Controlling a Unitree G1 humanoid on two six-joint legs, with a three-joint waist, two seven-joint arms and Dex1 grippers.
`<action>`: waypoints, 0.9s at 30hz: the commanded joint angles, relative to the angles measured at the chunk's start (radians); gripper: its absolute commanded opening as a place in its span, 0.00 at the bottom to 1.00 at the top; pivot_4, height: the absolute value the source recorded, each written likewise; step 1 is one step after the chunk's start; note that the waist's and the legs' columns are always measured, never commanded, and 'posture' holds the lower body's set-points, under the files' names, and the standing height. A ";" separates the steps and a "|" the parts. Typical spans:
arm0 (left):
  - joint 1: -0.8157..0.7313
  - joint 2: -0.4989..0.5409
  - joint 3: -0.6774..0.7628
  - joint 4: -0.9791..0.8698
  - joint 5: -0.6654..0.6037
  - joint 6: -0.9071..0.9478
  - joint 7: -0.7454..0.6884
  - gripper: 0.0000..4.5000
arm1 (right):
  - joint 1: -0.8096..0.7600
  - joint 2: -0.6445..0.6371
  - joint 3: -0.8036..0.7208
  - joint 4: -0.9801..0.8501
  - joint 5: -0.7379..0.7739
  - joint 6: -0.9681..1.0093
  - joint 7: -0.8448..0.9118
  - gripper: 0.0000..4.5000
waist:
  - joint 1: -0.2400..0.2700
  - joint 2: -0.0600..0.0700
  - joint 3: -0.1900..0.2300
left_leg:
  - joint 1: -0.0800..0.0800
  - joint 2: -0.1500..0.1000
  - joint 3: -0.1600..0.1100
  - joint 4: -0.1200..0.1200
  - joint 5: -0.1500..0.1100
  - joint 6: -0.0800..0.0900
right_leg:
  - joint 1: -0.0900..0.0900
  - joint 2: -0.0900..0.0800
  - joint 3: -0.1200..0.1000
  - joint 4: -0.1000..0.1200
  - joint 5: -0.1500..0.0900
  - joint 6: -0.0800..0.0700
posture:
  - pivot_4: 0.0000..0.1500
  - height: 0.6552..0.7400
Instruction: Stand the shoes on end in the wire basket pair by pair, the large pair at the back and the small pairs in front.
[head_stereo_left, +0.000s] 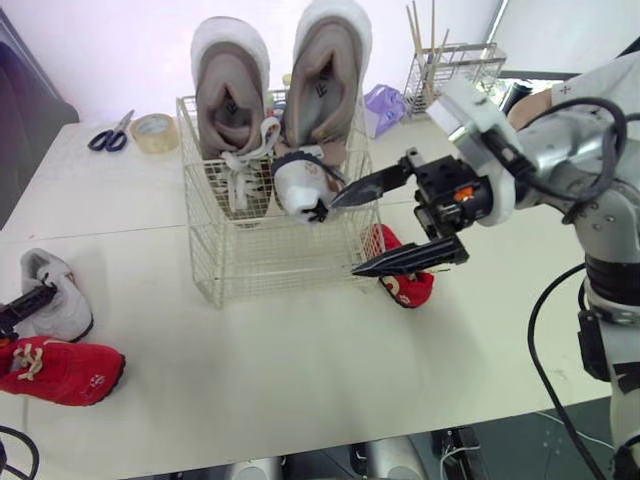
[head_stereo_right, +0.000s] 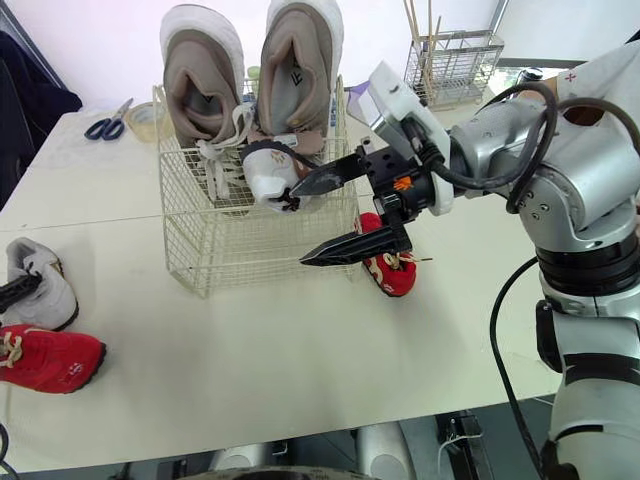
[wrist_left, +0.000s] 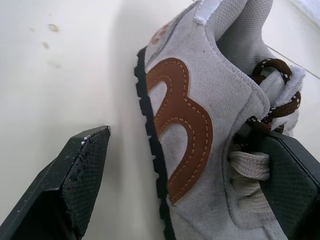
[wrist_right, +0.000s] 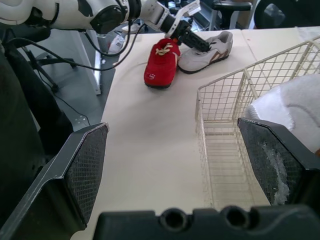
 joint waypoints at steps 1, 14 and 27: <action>-0.010 -0.056 -0.047 0.009 0.029 0.039 -0.024 0.81 | -0.007 -0.006 -0.040 -0.022 0.001 -0.012 -0.017 1.00 | 0.009 0.002 -0.001 | 0.000 0.000 0.000 0.000 0.000 0.000 | 0.000 0.000 0.000 0.000 0.000 0.000 | 1.00 1.00; -0.029 -0.008 0.052 -0.041 -0.040 0.069 0.013 0.07 | -0.002 0.032 -0.043 0.009 -0.007 -0.060 -0.046 1.00 | 0.014 0.003 -0.003 | 0.001 -0.003 -0.001 0.002 0.000 0.000 | 0.003 -0.002 0.000 0.000 0.001 0.001 | 1.00 1.00; 0.190 0.041 0.420 -0.806 -0.332 0.260 -0.038 0.07 | -0.018 0.055 -0.229 0.157 0.105 -0.034 -0.071 1.00 | -0.015 -0.022 -0.003 | -0.001 0.003 -0.003 -0.001 0.000 0.000 | 0.001 -0.002 -0.001 -0.003 0.001 0.000 | 1.00 1.00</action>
